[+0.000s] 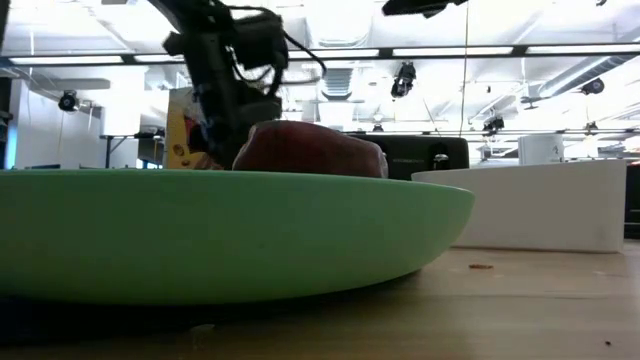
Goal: Arrange a breakfast setting
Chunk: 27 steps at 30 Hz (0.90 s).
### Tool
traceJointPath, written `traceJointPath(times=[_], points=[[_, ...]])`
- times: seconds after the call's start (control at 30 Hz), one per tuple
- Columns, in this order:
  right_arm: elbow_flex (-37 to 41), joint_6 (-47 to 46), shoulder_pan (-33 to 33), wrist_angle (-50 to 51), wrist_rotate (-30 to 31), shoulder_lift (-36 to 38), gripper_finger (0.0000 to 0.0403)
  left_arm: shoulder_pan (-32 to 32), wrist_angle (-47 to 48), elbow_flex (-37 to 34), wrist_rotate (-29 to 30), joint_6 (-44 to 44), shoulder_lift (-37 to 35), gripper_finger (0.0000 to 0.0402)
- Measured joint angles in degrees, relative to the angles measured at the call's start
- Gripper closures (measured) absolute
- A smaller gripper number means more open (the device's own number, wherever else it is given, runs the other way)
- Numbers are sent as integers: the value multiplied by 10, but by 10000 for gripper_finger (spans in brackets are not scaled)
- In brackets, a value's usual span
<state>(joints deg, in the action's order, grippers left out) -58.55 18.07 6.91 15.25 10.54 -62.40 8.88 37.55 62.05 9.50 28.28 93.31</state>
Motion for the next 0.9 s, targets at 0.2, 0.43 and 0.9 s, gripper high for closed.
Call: traceJointPath(times=[0.2, 0.43, 0.9], points=[[58, 17, 0, -57, 0, 53, 325, -1, 60, 20, 5, 18, 47, 388], [76, 29, 0, -63, 0, 66, 330, 4, 45, 12, 11, 49, 59, 308], [80, 36, 0, -74, 0, 62, 332, 4, 34, 11, 34, 51, 100, 229]])
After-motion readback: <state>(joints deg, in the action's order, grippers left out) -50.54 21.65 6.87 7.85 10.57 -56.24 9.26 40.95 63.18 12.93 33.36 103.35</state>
